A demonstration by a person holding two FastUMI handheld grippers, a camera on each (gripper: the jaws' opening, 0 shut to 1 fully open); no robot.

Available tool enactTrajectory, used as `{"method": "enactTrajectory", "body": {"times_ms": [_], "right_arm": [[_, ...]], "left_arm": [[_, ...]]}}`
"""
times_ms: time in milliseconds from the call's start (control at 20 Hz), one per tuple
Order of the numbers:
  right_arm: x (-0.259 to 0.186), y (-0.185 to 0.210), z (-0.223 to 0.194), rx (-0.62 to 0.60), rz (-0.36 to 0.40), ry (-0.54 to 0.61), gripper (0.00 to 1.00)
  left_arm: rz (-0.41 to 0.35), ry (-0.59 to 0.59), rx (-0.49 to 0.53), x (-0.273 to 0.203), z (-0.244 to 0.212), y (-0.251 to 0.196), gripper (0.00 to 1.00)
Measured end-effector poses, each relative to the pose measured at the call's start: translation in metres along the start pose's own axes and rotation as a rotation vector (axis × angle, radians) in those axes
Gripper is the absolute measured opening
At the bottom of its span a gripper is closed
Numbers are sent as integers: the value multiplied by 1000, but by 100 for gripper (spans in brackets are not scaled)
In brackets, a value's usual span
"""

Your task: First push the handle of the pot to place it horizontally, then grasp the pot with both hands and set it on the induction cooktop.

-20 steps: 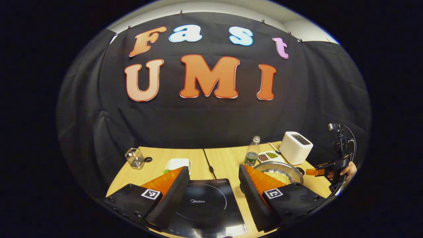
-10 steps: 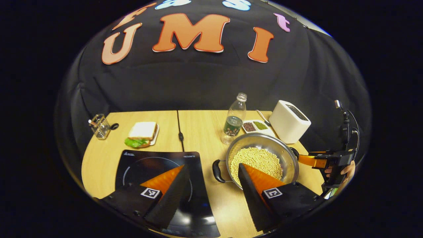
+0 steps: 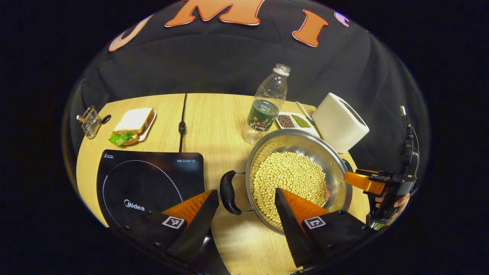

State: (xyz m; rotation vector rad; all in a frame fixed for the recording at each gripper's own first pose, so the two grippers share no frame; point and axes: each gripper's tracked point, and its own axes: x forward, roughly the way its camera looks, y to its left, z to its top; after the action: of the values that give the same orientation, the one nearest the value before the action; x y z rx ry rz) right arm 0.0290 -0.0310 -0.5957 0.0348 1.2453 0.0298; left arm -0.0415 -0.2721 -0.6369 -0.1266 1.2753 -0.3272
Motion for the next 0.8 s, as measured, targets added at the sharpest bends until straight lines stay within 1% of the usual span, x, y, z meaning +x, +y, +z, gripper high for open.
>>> {"method": "enactTrajectory", "body": {"times_ms": [100, 200, 350, 400, 500, 550, 600, 650, 750, 800], "right_arm": [[8, -4, -1, -6, -18, 10, 84], [16, -6, -1, 17, -30, 14, 85], [26, -6, 1, 24, -29, 12, 85], [28, -6, -1, 23, -26, 18, 85], [34, -3, -7, 8, -28, 32, 85], [36, -2, -8, 6, -37, 31, 84], [38, -2, -8, 1, -52, 25, 85], [39, 0, -10, -4, -63, 23, 86], [43, -1, -14, -15, -76, 29, 86], [44, 0, -15, -17, -76, 38, 85]], "left_arm": [[13, 6, 2, 10, 0, 2, 98], [22, 6, -9, 19, 0, 2, 98], [23, 21, -3, 35, -6, 3, 96], [21, 24, -5, 43, -8, 3, 98], [23, 23, -29, 53, -11, 4, 96], [15, 27, -42, 58, -13, 3, 94], [6, 21, -46, 64, -14, 3, 89], [-5, 18, -43, 66, -13, 2, 88], [14, -3, -2, 74, -12, 8, 84], [26, -14, 24, 76, -13, 9, 85]]}}
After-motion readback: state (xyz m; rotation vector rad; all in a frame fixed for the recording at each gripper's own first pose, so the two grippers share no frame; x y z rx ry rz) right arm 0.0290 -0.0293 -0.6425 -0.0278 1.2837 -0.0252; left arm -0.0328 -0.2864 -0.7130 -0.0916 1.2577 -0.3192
